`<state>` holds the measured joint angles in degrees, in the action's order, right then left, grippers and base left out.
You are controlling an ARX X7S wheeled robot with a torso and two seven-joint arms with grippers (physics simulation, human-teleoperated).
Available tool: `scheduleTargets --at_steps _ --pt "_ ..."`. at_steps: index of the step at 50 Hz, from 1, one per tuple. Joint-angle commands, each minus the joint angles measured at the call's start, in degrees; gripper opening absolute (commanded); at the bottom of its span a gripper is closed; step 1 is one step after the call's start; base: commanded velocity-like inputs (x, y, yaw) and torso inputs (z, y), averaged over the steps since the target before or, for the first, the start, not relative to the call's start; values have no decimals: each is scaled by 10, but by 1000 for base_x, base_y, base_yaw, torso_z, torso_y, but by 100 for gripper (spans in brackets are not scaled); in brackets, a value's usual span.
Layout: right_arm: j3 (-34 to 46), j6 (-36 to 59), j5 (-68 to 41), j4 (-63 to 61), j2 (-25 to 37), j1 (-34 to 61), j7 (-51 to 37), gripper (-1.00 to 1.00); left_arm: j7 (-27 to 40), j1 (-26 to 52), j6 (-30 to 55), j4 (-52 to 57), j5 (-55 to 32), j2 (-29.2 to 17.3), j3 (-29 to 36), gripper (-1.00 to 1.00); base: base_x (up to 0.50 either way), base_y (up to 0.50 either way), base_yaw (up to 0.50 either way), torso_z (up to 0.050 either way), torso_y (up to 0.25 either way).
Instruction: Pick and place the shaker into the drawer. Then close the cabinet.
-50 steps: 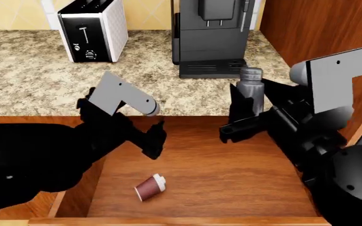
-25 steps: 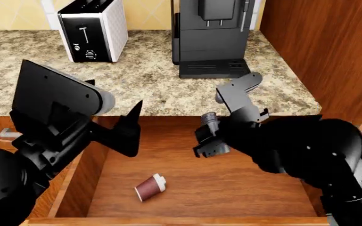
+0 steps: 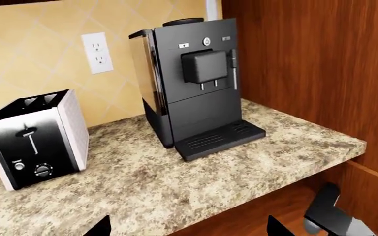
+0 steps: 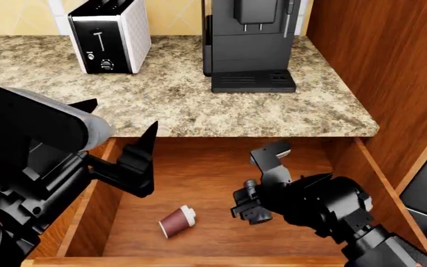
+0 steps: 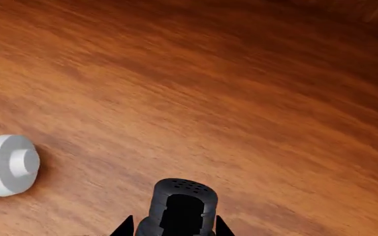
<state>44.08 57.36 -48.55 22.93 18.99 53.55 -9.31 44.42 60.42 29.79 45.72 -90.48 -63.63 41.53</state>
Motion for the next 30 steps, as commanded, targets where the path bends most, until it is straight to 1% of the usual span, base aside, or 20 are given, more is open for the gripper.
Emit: scheduleTargets --at_steps 1,5,10,14,17,20,23,26,30 --pt "-22 -38 4 12 -3 -33 -17 100 7 -11 -14 10 -10 -12 -7 100 0 0 0 0 0" --pt "-70 -13 -46 -107 31 -54 -69 100 7 -13 -15 8 -6 -4 -5 100 0 0 0 0 0" --pt "-163 28 -142 -294 75 -62 -174 100 11 -18 -22 8 1 13 -2 100 0 0 0 0 0" --pt "-230 62 -227 -419 97 -45 -270 100 22 -15 -26 12 -2 26 -2 100 0 0 0 0 0" --pt "-271 86 -295 -512 109 -7 -358 100 43 -11 -35 16 -7 33 -8 100 0 0 0 3 0" --pt "-303 90 -343 -558 119 32 -423 100 68 -9 -42 21 -3 45 -11 100 0 0 0 0 0" --pt "-328 86 -365 -583 134 52 -460 100 89 -13 -52 20 6 55 -13 100 0 0 0 0 0" --pt "-333 97 -378 -607 150 83 -483 100 95 -21 -64 22 -2 63 -14 100 0 0 0 0 0" --pt "-340 97 -398 -615 153 114 -517 100 113 -11 -60 34 -9 80 -10 100 -4 500 0 0 0"
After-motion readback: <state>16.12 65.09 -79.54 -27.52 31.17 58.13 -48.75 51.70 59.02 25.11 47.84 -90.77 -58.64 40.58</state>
